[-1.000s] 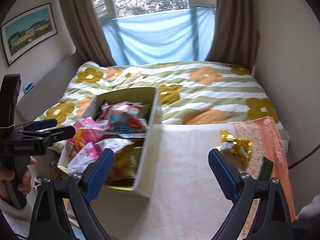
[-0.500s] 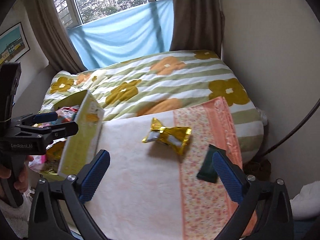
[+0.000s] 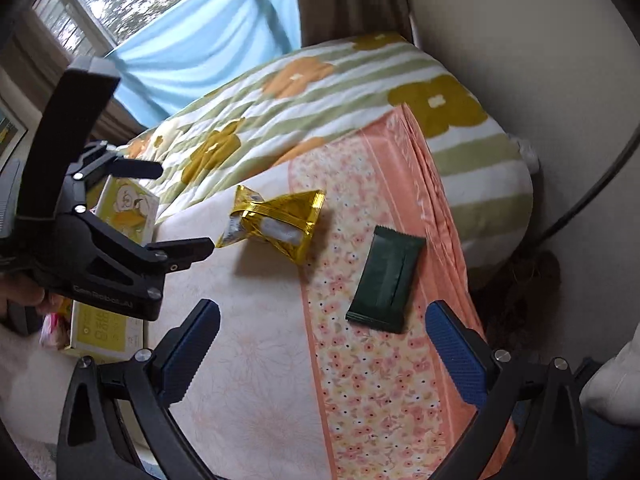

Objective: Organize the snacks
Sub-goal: 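Grasp the gold bag with the left tool while the right tool grasps the dark green bar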

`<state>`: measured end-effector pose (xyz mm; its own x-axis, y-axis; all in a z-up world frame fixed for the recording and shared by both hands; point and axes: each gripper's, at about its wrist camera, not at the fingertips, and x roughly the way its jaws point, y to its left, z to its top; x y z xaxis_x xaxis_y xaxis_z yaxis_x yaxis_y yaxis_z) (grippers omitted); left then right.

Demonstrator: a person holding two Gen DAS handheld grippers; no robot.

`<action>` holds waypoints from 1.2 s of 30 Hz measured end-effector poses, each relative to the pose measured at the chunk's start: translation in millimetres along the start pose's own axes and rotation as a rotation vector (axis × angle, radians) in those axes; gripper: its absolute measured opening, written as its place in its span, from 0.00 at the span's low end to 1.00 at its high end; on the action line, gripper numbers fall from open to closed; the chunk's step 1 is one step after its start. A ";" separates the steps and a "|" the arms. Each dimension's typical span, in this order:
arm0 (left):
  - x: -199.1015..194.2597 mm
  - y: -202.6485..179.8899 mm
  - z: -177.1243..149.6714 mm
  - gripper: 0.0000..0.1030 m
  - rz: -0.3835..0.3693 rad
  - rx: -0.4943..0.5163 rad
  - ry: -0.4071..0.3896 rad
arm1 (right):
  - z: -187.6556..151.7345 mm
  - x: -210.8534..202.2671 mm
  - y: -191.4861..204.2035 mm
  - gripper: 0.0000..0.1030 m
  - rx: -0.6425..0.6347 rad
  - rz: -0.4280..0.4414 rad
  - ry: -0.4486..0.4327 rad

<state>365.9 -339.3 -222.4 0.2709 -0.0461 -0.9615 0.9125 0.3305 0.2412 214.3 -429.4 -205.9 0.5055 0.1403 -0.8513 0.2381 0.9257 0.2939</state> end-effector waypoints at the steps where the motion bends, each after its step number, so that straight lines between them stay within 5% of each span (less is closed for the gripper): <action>1: 9.5 -0.7 3.6 0.99 -0.008 0.059 0.018 | -1.6 5.8 -0.8 0.99 0.014 -0.021 0.007; 4: 32.6 0.6 13.9 0.95 -0.029 0.166 0.044 | -5.2 22.6 -3.3 0.99 0.052 -0.083 0.020; 15: 101.7 -0.2 24.5 0.72 -0.123 0.320 0.121 | -18.1 70.7 -7.8 0.98 0.189 -0.249 -0.008; 21: 107.8 14.1 27.7 0.59 -0.210 0.268 0.112 | -12.0 83.0 -4.3 0.97 0.161 -0.306 -0.036; 26: 104.8 15.7 25.2 0.53 -0.202 0.244 0.089 | -7.3 91.0 -7.2 0.74 0.138 -0.335 -0.027; 36: 96.6 24.0 23.5 0.48 -0.198 0.162 0.074 | -10.0 98.3 -7.3 0.59 0.111 -0.386 -0.033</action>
<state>421.1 -358.0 -306.5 0.0640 -0.0237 -0.9977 0.9843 0.1662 0.0591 254.0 -418.9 -296.0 0.3876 -0.2231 -0.8944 0.5024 0.8646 0.0021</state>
